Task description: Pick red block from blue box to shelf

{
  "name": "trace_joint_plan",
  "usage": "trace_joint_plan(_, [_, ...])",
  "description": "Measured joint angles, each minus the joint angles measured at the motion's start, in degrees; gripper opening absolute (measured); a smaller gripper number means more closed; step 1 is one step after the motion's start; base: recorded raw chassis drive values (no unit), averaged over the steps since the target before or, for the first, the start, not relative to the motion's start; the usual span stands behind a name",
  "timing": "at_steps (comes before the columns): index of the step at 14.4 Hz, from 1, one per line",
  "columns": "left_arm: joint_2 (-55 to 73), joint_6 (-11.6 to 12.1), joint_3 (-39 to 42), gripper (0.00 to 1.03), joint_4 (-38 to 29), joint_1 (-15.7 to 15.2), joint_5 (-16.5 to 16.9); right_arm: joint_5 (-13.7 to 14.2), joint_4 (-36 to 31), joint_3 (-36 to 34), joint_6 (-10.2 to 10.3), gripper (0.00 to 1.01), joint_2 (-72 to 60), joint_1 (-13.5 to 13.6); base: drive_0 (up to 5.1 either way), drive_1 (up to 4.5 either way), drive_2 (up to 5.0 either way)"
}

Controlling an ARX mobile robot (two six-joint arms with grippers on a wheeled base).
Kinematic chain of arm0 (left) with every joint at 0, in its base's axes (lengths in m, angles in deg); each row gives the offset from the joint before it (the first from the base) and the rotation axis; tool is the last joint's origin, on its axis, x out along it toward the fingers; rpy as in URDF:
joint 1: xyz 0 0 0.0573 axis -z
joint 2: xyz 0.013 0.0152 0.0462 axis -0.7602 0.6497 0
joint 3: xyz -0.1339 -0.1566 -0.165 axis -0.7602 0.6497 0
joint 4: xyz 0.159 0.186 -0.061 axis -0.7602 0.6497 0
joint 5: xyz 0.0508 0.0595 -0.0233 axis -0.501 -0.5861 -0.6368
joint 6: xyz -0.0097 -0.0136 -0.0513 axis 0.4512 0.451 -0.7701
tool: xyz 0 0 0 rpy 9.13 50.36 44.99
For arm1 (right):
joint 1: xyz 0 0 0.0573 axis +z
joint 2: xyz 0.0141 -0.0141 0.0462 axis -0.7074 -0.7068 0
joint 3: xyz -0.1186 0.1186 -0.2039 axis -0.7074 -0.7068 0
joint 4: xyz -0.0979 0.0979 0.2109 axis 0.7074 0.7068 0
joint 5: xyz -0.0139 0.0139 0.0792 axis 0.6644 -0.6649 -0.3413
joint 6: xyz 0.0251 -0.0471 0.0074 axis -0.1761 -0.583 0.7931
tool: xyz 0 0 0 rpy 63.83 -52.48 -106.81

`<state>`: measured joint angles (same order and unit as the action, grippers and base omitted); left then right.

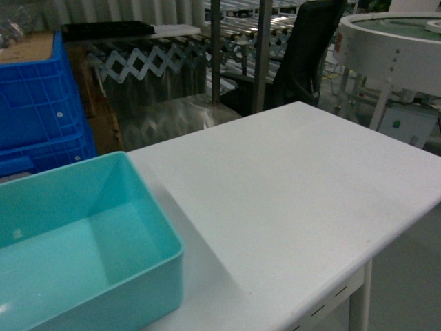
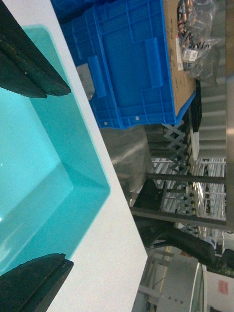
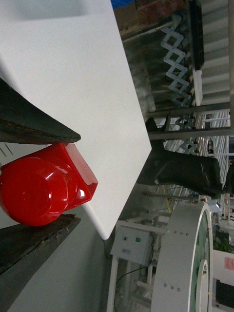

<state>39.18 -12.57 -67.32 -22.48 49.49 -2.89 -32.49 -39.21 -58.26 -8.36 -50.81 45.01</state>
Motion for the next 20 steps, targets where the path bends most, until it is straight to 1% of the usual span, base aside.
trace_joint_plan(20, [0.0,0.0,0.0,0.98,0.0,0.0,0.0,0.0,0.0,0.0,0.0,0.35,0.0,0.0,-1.5,-1.48,-1.5])
